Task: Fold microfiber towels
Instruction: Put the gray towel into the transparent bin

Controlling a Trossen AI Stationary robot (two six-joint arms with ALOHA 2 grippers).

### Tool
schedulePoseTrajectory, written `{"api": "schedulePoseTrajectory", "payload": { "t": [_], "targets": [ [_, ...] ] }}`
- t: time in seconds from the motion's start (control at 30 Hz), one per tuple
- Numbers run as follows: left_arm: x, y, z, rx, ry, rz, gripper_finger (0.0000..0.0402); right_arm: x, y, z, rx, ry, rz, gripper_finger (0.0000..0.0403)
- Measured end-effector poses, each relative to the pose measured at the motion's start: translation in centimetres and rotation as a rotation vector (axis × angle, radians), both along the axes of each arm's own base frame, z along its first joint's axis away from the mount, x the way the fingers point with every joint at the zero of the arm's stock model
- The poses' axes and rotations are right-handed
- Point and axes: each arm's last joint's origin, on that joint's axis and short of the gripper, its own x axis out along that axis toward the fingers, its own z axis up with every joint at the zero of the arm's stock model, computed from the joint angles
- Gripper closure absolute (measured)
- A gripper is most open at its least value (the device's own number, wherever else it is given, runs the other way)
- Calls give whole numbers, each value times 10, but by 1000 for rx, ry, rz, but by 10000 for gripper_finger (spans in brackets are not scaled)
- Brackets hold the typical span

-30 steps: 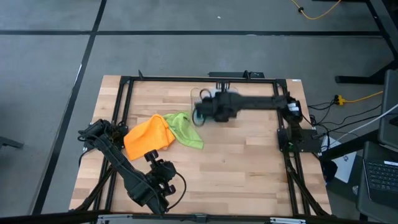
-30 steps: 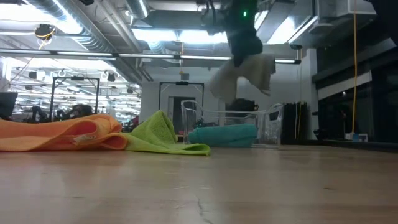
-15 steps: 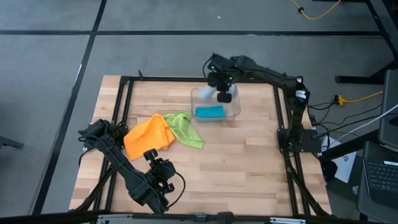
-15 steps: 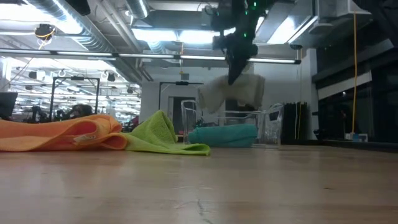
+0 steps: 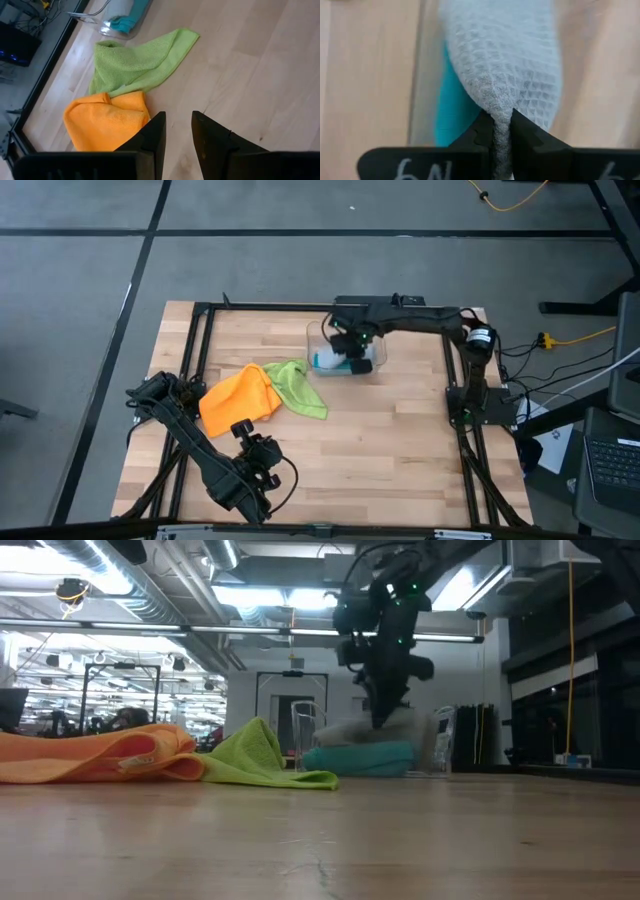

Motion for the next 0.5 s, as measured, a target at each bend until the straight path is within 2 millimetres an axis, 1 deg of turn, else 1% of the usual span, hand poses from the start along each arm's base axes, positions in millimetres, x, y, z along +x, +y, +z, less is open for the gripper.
{"api": "schedulePoseTrajectory", "payload": {
  "t": [0.07,0.13,0.27,0.3,0.37,0.5],
  "targets": [
    [0,0,0,0,0,0,315,0,11,-8,8,26,25,370],
    [0,0,0,0,0,0,315,1,20,-11,8,35,49,370],
    [0,0,0,0,0,1,315,4,30,-12,10,39,78,369],
    [0,0,0,0,0,1,315,4,31,-12,10,39,81,362],
    [0,0,0,0,-1,1,315,5,33,-12,7,32,84,337],
    [0,0,0,-1,-1,1,315,5,32,-12,-2,33,31,268]
  ]
}}
